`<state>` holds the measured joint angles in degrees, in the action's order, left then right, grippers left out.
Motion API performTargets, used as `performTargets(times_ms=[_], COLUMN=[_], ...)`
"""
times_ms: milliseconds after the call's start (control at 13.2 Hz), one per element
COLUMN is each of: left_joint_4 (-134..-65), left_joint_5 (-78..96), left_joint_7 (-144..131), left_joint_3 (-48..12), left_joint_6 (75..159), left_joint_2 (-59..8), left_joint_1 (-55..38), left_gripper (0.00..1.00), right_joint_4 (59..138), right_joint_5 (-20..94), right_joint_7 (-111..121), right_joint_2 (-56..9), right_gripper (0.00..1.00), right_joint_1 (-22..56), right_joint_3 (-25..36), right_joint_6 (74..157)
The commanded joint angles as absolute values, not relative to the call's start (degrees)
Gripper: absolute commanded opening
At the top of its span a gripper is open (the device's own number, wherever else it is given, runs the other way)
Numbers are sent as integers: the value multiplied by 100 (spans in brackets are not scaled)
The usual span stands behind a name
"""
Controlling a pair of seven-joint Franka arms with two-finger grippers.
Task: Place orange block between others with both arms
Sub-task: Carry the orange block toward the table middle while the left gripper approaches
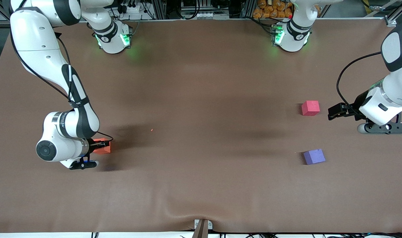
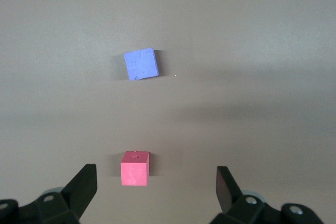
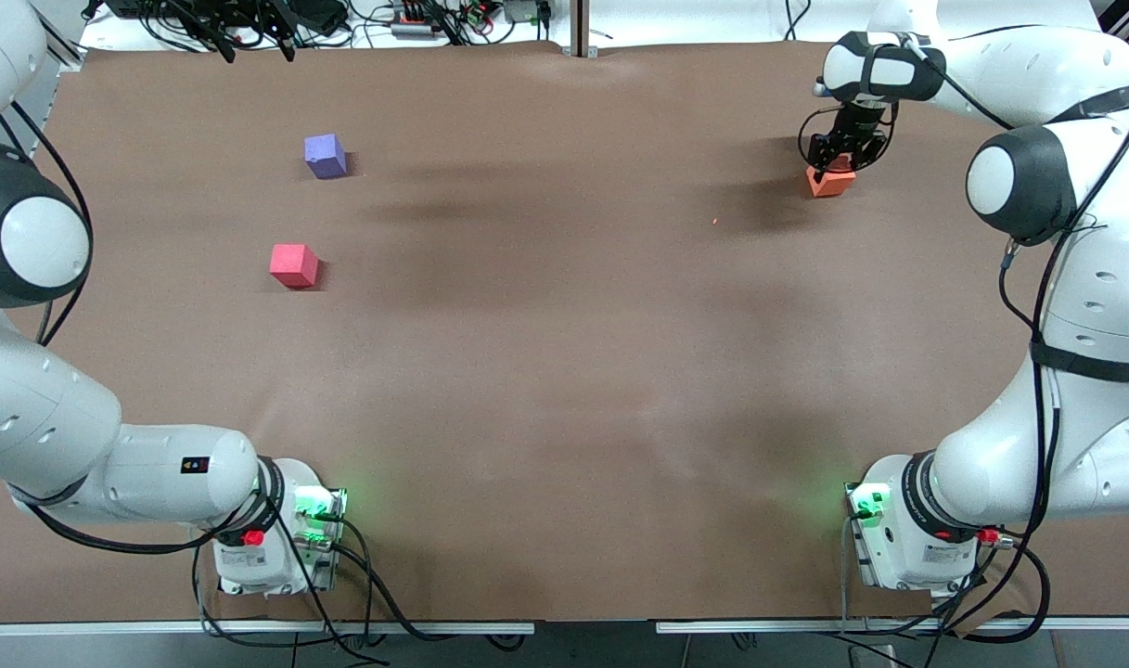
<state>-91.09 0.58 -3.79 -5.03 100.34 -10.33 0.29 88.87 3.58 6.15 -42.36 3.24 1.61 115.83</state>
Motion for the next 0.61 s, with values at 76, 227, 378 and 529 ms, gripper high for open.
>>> performTargets(times_ms=[76,227,378,529], left_joint_4=[-9088,-9097,-9132,-9167], left_joint_5=[149,158,158,158], left_joint_7=[-352,-360,-378,-352], left_joint_3=[-518,-554,-554,-554], left_joint_6=[10002,10002,10002,10002], left_joint_2=[-976,-984,-993,-1019], left_joint_1=[53,27,9,18], left_gripper=[100,100,100,100], right_joint_4=[8895,8860,8780,8780], right_joint_5=[439,457,466,527], right_joint_7=[703,660,633,598], right_joint_2=[-4184,-4140,-4140,-4140], right_gripper=[54,54,54,54], right_joint_1=[527,798,1167,1527], right_joint_3=[70,-26,-79,-105], right_joint_6=[12005,12023,12198,12296])
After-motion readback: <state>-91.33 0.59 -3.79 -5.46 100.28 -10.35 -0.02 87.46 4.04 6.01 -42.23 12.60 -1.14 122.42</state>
